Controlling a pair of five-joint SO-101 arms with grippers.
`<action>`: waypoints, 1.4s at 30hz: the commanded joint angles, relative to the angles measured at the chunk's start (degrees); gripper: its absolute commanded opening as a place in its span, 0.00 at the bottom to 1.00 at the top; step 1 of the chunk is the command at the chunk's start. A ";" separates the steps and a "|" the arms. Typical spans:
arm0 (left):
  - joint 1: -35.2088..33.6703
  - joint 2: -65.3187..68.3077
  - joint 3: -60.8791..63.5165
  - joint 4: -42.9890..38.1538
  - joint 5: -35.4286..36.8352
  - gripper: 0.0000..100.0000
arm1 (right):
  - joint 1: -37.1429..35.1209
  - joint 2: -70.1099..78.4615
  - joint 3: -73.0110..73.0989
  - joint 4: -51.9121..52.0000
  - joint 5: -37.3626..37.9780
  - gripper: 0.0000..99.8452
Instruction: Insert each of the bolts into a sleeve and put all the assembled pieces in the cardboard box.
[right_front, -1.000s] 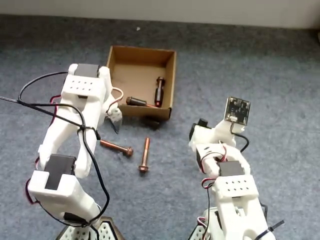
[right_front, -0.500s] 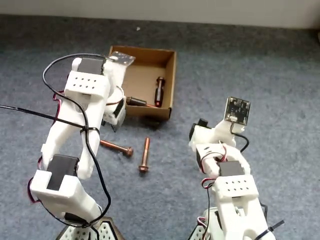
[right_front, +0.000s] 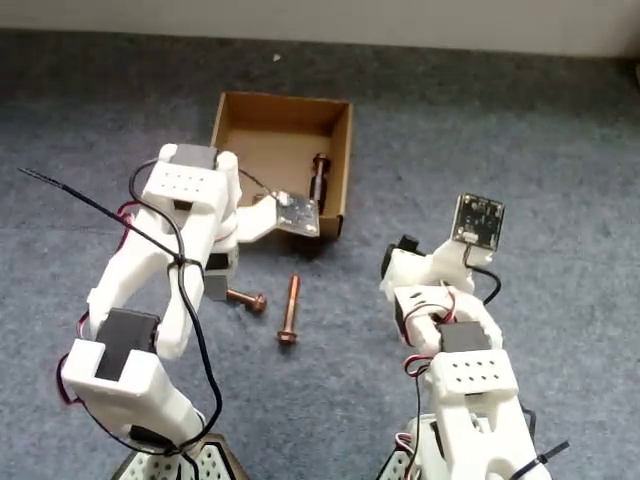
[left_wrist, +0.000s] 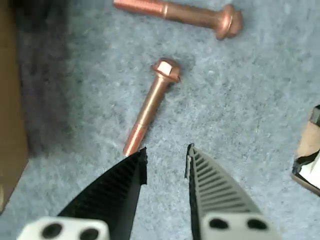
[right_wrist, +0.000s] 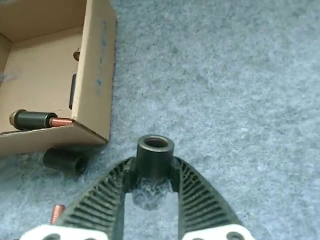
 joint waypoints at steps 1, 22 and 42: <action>3.03 -0.48 3.47 -6.24 -3.52 0.14 | 0.75 -1.54 -0.92 -1.36 -0.18 0.00; 9.54 -0.48 20.09 -23.82 0.09 0.05 | 0.75 -1.54 -1.10 -1.36 -0.18 0.00; 10.77 -37.41 34.15 -23.82 23.74 0.00 | 0.75 -1.98 -0.75 -1.27 -0.18 0.00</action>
